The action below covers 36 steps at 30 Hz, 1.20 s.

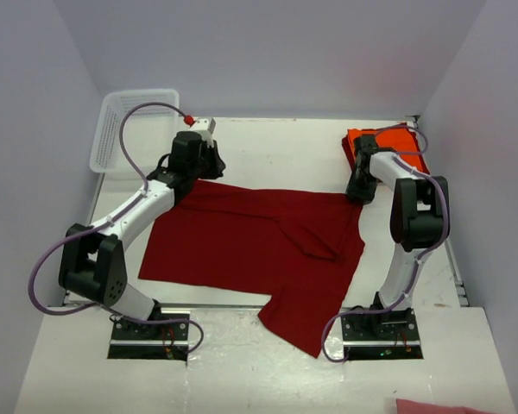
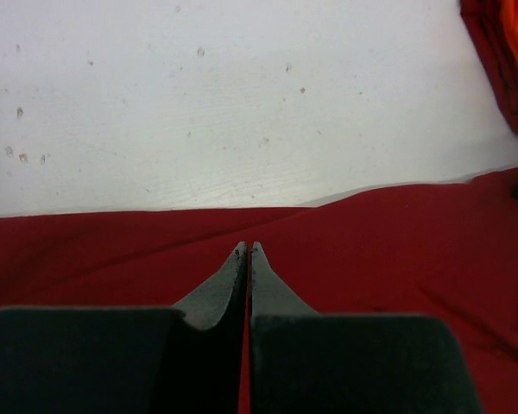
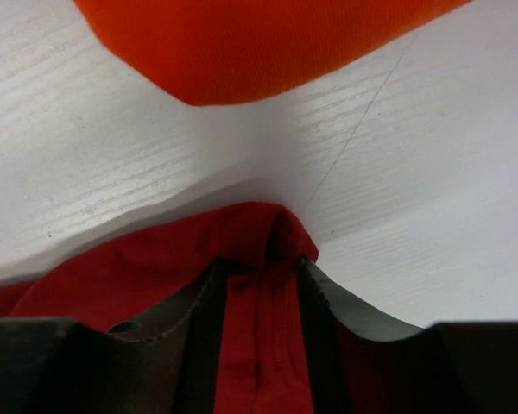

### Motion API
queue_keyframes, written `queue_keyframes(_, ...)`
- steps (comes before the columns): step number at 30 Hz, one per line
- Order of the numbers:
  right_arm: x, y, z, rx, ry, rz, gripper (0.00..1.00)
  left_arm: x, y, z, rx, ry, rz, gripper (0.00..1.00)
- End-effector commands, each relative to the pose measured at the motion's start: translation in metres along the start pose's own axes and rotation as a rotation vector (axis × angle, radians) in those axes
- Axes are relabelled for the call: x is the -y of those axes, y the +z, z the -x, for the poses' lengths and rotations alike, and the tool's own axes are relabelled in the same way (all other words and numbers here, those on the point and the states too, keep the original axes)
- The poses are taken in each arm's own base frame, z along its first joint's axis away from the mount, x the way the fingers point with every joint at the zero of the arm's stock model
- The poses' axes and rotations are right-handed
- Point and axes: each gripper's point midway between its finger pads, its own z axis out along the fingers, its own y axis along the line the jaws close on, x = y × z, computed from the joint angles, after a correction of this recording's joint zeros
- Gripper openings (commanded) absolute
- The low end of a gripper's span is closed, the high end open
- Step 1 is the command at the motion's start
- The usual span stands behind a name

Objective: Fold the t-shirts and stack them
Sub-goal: Fold the flattened tshirt in 1/3 of the way

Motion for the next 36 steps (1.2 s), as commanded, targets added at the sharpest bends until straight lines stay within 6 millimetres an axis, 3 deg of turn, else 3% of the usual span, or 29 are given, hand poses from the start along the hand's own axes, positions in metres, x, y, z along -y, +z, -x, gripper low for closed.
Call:
queue_keyframes(1, 0.004, -0.002, 0.003, -0.013, -0.011, -0.033, 0.37, 0.023, -0.024, 0.036, 0.111, 0.002, -0.08, 0.0)
queue_keyframes(2, 0.005, -0.001, 0.003, -0.015, -0.008, -0.036, 0.26, 0.024, -0.025, 0.037, 0.117, 0.002, -0.082, 0.0)
queue_keyframes(5, 0.007, -0.001, 0.006, 0.006, 0.009, -0.048, 0.11, 0.024, -0.026, 0.038, 0.119, 0.004, -0.085, 0.0)
queue_keyframes(10, 0.016, -0.011, 0.023, 0.094, 0.047, -0.094, 0.0, 0.02, -0.014, 0.022, 0.082, -0.007, -0.083, 0.0)
queue_keyframes(18, 0.038, -0.041, 0.045, 0.201, 0.052, -0.193, 0.0, -0.001, 0.005, -0.018, 0.008, -0.038, -0.014, 0.0)
queue_keyframes(26, 0.052, -0.057, 0.057, 0.237, 0.056, -0.273, 0.0, -0.027, 0.009, -0.033, -0.007, -0.058, 0.113, 0.02)
queue_keyframes(31, 0.059, -0.051, 0.055, 0.231, 0.061, -0.31, 0.0, -0.05, 0.005, -0.042, -0.014, -0.074, 0.234, 0.07)
queue_keyframes(36, 0.069, -0.048, 0.053, 0.219, 0.085, -0.338, 0.0, -0.06, 0.006, -0.047, -0.022, -0.077, 0.285, 0.13)
